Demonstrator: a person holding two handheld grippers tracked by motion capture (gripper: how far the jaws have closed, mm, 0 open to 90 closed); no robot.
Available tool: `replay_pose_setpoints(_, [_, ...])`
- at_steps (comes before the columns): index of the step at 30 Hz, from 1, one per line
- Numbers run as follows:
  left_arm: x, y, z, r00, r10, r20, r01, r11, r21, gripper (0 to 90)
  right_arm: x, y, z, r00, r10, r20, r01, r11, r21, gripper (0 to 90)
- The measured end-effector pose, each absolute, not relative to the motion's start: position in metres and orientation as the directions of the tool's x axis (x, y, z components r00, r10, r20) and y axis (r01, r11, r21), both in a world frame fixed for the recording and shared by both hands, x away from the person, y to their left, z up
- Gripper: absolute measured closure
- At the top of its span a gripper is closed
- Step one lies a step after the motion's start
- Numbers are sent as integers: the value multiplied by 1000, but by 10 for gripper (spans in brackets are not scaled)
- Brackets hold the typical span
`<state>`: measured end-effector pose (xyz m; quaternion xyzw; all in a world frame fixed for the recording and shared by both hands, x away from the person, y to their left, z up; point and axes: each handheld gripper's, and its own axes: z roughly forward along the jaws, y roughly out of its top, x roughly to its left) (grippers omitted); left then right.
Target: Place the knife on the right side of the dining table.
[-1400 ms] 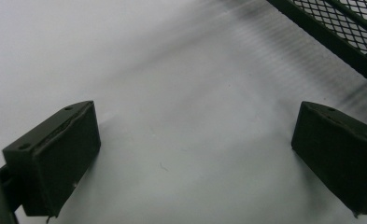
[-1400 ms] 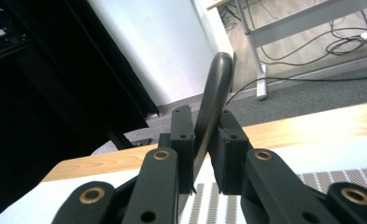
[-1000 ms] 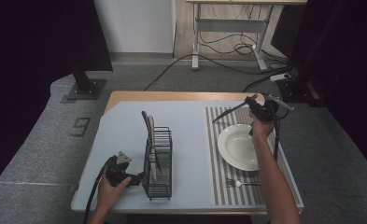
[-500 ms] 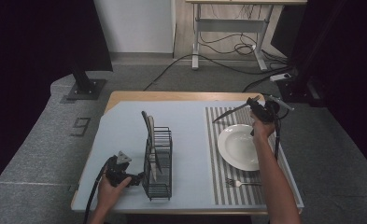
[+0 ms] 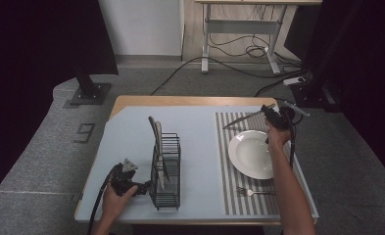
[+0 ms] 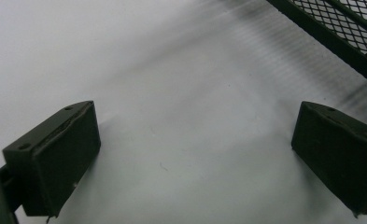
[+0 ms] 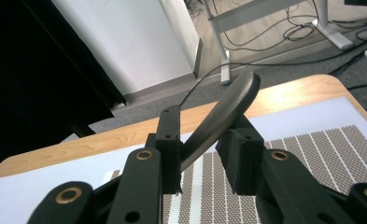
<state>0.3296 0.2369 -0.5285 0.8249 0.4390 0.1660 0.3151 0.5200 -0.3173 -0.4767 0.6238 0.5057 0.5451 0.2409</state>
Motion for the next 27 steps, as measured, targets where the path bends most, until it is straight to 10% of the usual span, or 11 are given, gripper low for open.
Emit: replay_pose_setpoints(27, [330, 237, -529, 559, 829, -3, 620, -416, 666, 7, 525, -330, -492, -16, 875, 483, 431, -430, 793, 659])
